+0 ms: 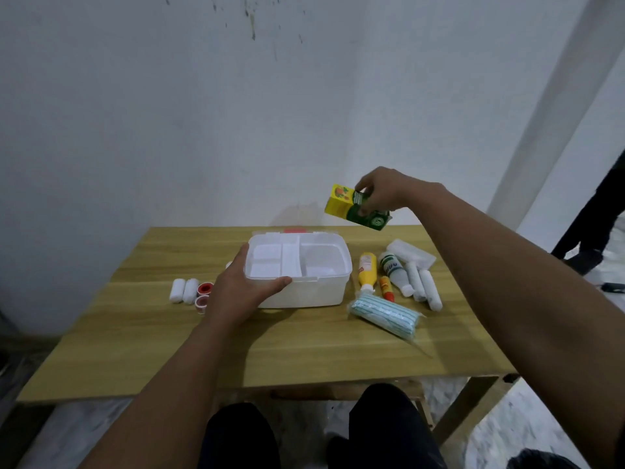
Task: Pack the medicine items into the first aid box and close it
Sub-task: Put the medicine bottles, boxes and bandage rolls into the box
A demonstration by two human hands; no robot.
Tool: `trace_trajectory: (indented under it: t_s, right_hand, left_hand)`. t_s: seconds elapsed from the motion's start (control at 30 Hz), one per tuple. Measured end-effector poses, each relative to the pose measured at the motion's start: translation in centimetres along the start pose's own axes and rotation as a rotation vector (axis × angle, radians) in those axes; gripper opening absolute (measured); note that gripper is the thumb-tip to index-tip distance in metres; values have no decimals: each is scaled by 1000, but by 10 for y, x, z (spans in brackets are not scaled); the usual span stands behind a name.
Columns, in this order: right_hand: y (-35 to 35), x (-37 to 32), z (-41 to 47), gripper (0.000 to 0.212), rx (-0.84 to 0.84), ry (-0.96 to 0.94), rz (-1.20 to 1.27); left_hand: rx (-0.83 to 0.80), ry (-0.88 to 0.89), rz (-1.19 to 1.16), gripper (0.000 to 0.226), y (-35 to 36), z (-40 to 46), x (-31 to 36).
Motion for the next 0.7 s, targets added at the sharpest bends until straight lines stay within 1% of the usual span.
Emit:
trace_trajectory:
  t_s: [0.03, 0.1, 0.17, 0.27, 0.33, 0.4, 0.57, 0.7]
  right_hand:
    - [-2, -11, -3, 71, -30, -12, 29]
    - [0, -33, -11, 72, -86, -44, -18]
    - [8, -54, -17, 69, -125, -74, -169]
    - [25, -73, -25, 55, -136, -76, -421]
    - [35, -79, -29, 46, -141, -55, -503]
    - [44, -83, -30, 46, -161, -54, -506]
    - [66, -94, -27, 53, -150, -112, -475]
    - [78, -98, -26, 55, -158, -142, -457]
  left_hand:
    - [-3, -4, -3, 106, 0, 0, 0]
    - [-12, -3, -13, 107, 1, 0, -1]
    - [-16, 0, -19, 106, 0, 1, 0]
    - [-15, 0, -9, 104, -2, 1, 1]
    - [-14, 3, -5, 102, -2, 1, 2]
    - [-18, 6, -4, 101, -1, 1, 3]
    - [-40, -36, 14, 111, 1, 2, -3]
    - [-35, -22, 18, 108, 2, 2, 0]
Point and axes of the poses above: each hand's wrist, its own z-axis towards the middle knuckle, its own y-axis out of the palm, x = y × z, the point moved 5 cm from there along z, towards the middle knuckle, and after that the axes turned 5 degrees about z, right-handed, at the moved point
